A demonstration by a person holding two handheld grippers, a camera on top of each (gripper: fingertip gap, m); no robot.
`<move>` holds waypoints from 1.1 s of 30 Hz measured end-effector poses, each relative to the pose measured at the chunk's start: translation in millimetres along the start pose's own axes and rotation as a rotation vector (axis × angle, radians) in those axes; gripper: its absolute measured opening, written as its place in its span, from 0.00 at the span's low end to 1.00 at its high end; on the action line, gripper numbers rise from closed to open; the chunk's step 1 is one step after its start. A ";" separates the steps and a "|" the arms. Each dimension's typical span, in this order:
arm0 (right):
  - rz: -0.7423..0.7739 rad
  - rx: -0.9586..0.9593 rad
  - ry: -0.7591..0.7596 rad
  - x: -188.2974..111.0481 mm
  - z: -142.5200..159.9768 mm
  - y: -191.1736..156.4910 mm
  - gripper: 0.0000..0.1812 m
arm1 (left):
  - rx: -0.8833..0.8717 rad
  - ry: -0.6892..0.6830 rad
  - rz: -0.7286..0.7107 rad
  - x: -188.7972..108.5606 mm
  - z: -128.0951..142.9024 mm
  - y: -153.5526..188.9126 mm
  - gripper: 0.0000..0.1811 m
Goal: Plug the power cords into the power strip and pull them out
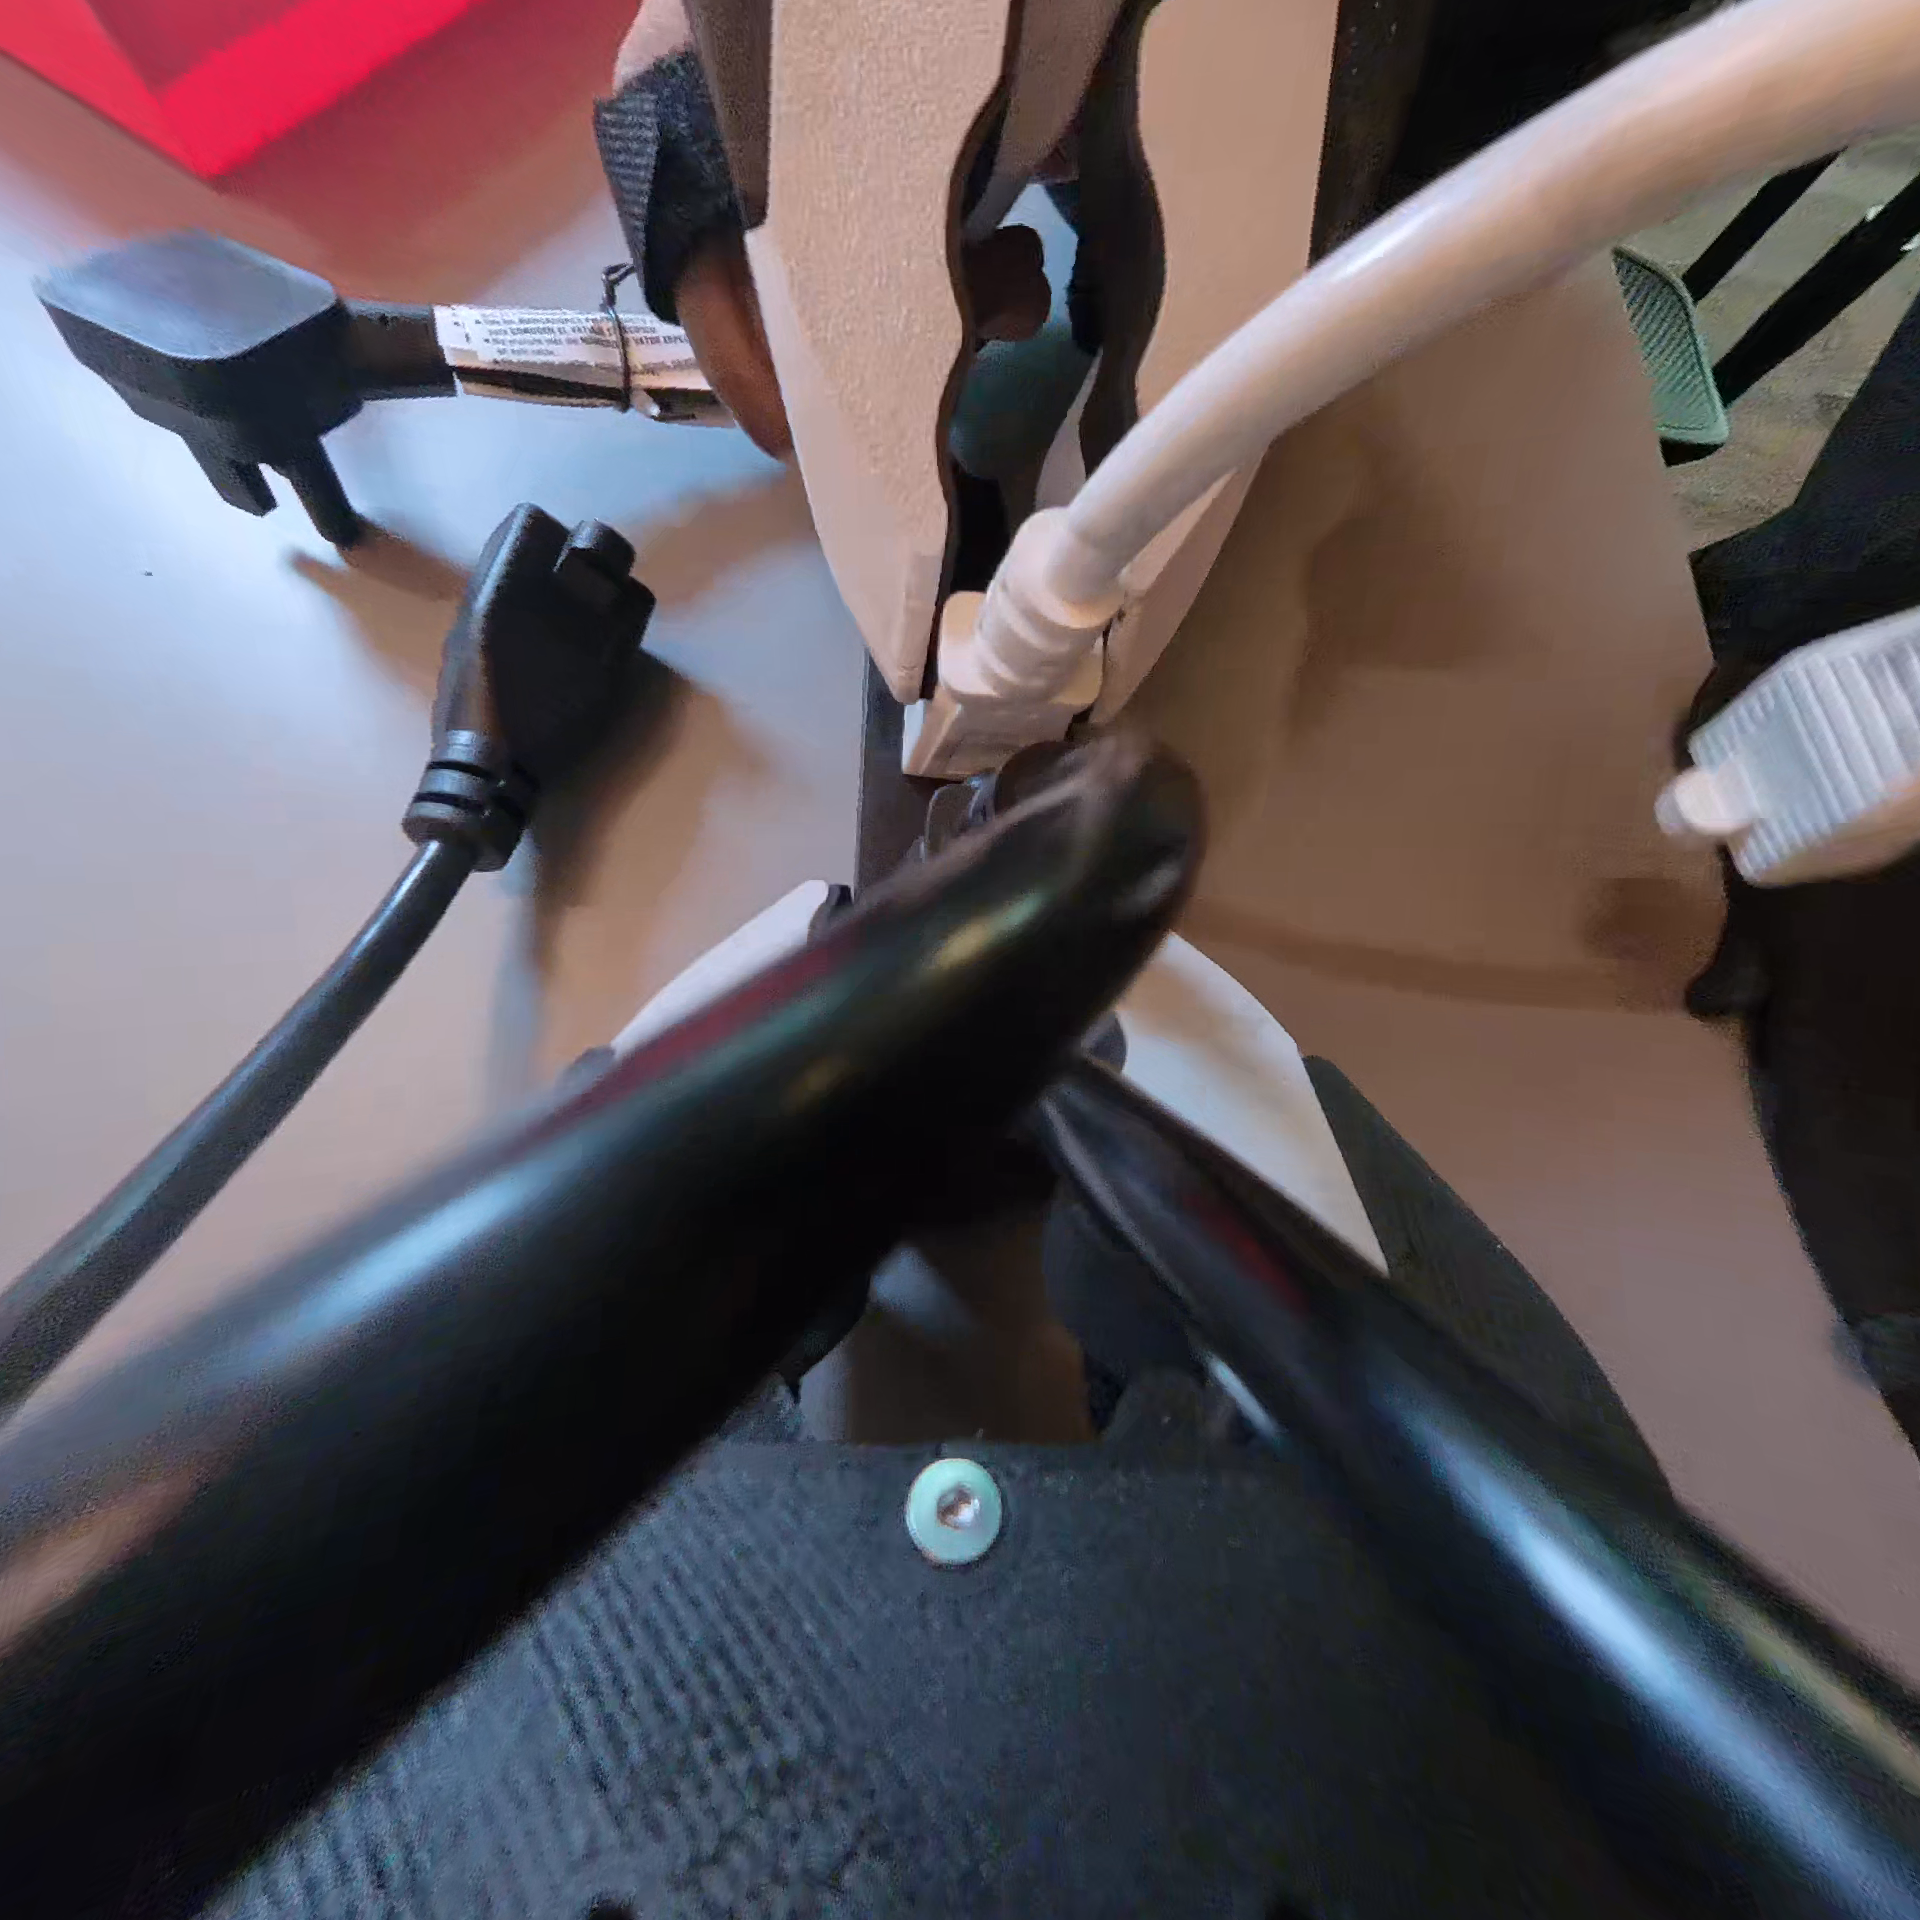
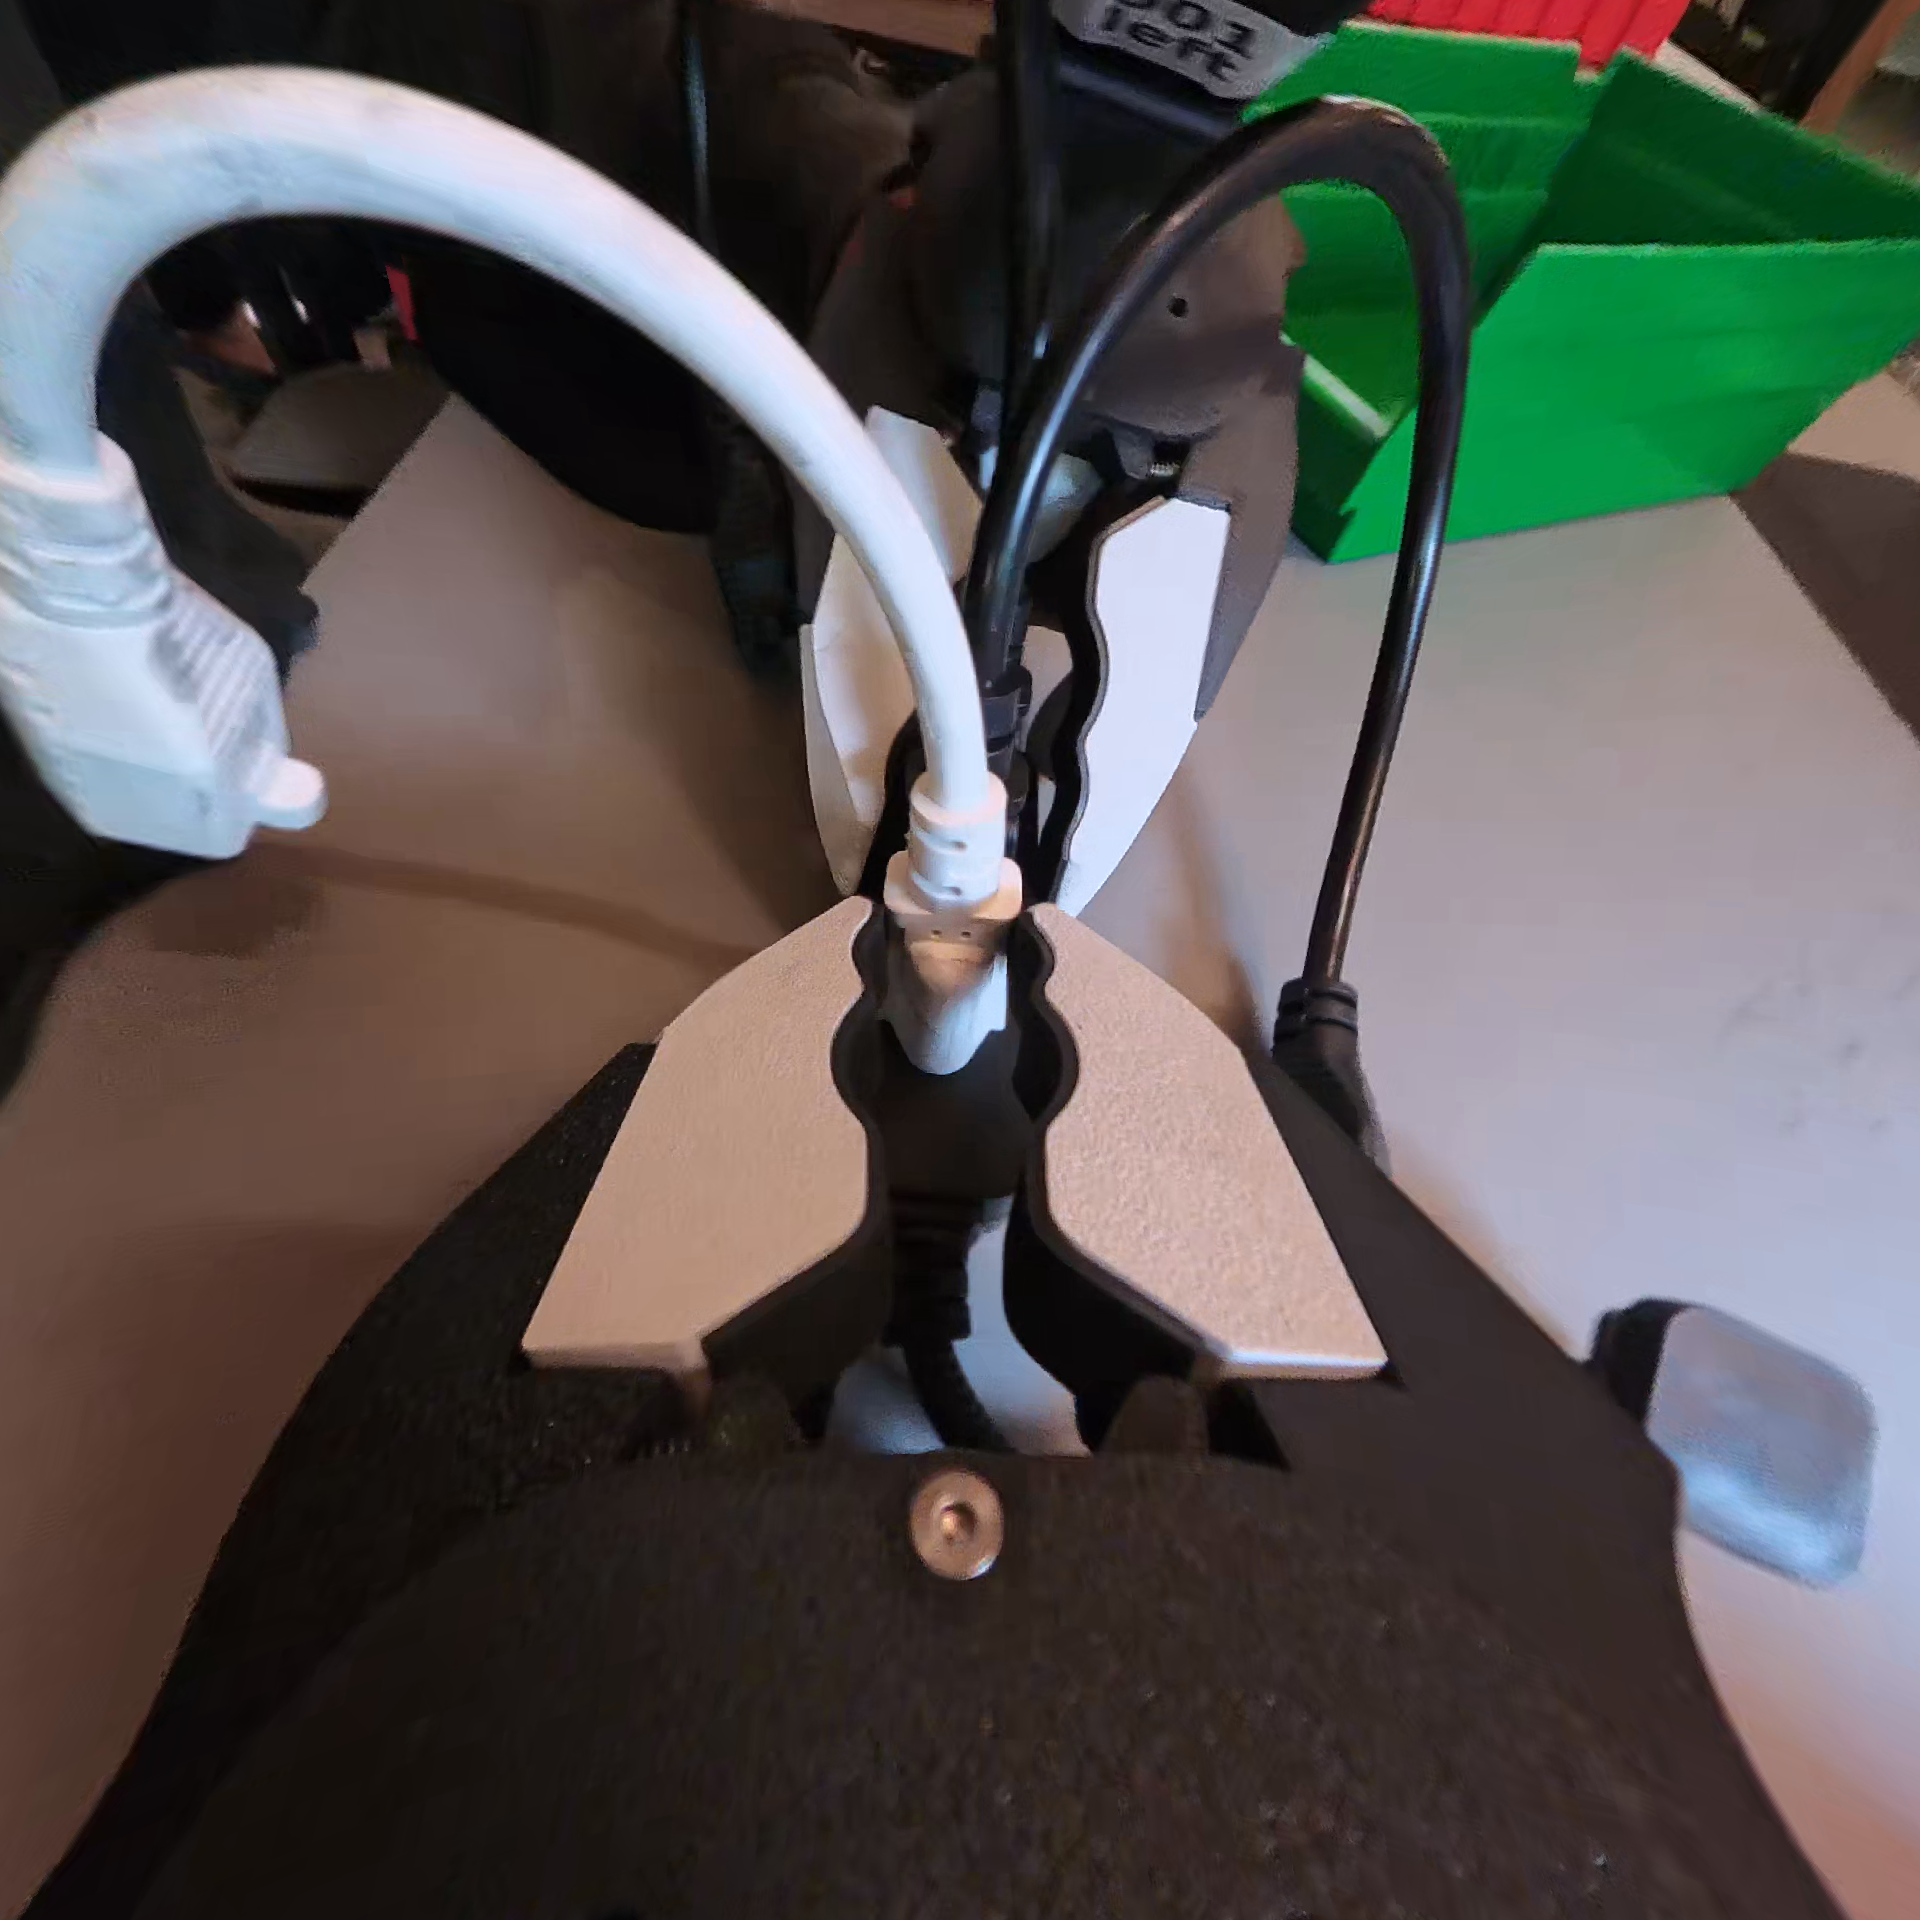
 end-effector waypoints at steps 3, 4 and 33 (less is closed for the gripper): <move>-0.045 0.265 0.078 -1.1 3.3 12.1 0.12 | 0.017 -0.018 -0.052 0.4 -1.1 -1.4 0.22; -0.059 0.304 0.092 -1.4 3.2 14.3 0.12 | 0.012 -0.022 -0.056 0.3 -1.7 -1.8 0.23; -0.031 0.196 0.152 -3.0 -7.7 4.1 0.11 | 0.028 -0.046 -0.046 -0.7 -4.1 3.3 0.23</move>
Point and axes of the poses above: each gripper's, where its closed fingertips meet, x out along the fingers, z out of its underside, y = z × x across the jaws, the point moved 3 cm from there along -x, back along the fingers, and after that the axes turned 7 degrees about -z, right-handed, at the moved point
